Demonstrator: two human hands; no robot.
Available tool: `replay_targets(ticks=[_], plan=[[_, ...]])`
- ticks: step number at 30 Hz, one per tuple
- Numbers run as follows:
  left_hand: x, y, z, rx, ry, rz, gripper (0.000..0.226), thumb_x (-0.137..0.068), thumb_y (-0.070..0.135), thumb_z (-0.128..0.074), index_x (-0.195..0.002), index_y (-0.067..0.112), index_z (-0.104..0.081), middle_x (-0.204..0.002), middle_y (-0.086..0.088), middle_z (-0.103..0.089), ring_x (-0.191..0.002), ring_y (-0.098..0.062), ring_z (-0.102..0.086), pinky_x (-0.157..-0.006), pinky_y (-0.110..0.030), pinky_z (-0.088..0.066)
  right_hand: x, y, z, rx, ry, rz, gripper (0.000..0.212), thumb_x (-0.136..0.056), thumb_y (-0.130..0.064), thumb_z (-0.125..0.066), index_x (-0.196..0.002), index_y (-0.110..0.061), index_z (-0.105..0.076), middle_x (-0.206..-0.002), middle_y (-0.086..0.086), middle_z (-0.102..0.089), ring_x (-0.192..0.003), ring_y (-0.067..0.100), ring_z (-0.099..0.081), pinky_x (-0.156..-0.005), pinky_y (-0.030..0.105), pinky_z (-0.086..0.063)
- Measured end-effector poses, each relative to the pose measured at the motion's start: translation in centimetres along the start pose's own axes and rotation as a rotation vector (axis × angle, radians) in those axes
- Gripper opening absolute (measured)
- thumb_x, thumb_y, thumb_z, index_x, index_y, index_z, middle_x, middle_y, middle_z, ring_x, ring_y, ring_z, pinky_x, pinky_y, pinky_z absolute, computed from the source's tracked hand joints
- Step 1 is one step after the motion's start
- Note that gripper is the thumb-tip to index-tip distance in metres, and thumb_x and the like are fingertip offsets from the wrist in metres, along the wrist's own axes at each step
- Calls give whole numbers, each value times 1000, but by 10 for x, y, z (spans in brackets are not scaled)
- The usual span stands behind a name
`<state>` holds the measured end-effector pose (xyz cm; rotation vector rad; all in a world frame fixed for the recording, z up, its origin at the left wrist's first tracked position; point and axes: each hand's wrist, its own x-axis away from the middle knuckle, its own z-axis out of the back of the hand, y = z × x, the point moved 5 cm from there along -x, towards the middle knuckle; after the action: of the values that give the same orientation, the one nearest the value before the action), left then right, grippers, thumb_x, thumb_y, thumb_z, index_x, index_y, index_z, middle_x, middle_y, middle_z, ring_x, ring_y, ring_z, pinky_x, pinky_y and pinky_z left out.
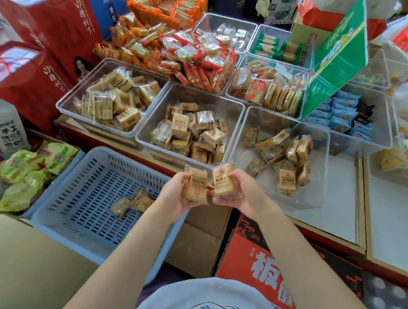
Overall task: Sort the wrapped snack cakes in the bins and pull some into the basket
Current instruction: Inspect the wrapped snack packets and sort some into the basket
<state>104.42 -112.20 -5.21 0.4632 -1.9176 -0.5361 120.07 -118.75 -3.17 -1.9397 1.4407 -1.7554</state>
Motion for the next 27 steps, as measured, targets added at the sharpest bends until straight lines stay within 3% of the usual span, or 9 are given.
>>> replay_targets(ticks=[3, 5, 8, 10, 13, 17, 20, 23, 27], plan=[[-23, 49, 3, -263, 99, -145, 28, -107, 22, -50, -134, 16, -59, -114, -8, -71, -100, -24, -70, -82, -42, -61, -34, -30, -15, 221, 63, 35, 24, -105, -20, -47, -124, -9, -57, -114, 19, -68, -95, 30, -69, -76, 45, -64], [-41, 85, 5, -491, 132, -380, 40, -105, 25, -55, -145, 26, -51, -128, -2, -64, -113, -21, -64, -98, -42, -54, -59, -56, -27, 390, 107, 135, 29, -105, -26, -50, -129, -13, -57, -115, 12, -68, -101, 27, -68, -88, 47, -61], [-66, 124, 5, -913, 216, -723, 55, -104, 28, -55, -157, 24, -37, -155, -6, -43, -145, -25, -39, -120, -47, -33, -94, -92, -48, 743, 169, 358, 50, -103, -33, -52, -151, -23, -43, -136, 1, -58, -124, 21, -56, -108, 45, -48], [-92, 130, 7, -1301, 246, -752, 59, -107, 37, -47, -161, 23, -28, -169, -6, -21, -157, -26, -15, -127, -47, -16, -123, -100, -61, 1056, 156, 433, 58, -102, -35, -54, -156, -25, -36, -149, 2, -46, -138, 21, -42, -117, 45, -36], [-124, 112, 21, -1680, 213, -650, 65, -108, 49, -31, -165, 27, -8, -173, 2, 9, -158, -20, 9, -127, -44, -1, -157, -86, -61, 1447, 134, 346, 64, -102, -36, -52, -161, -29, -27, -162, 5, -33, -150, 25, -24, -122, 49, -26], [-142, 95, 36, -1734, 235, -720, 66, -108, 54, -21, -164, 31, 3, -169, 7, 23, -155, -14, 22, -124, -41, 12, -175, -73, -45, 1572, 214, 372, 66, -105, -39, -46, -162, -37, -14, -168, 2, -20, -155, 23, -11, -121, 50, -21], [-145, 92, 39, -1698, 280, -809, 68, -104, 58, -19, -165, 29, -13, -173, 2, 2, -158, -17, 1, -123, -40, 6, -180, -69, -40, 1615, 214, 424, 64, -105, -45, -44, -162, -39, -15, -169, 3, -19, -156, 23, -10, -123, 47, -18], [-135, 93, 39, -1558, 332, -873, 64, -102, 55, -28, -156, 22, -39, -165, -3, -29, -151, -26, -23, -122, -45, -11, -177, -71, -34, 1385, 163, 465, 51, -105, -45, -46, -154, -31, -42, -162, 5, -34, -151, 24, -22, -124, 46, -19], [-115, 83, 13, -1414, 381, -989, 61, -100, 50, -36, -147, 13, -50, -158, -9, -40, -150, -30, -29, -124, -53, -15, -143, -86, -1, 1024, 297, 652, 32, -104, -27, -55, -132, -16, -63, -131, -4, -54, -127, 10, -45, -109, 27, -33]])
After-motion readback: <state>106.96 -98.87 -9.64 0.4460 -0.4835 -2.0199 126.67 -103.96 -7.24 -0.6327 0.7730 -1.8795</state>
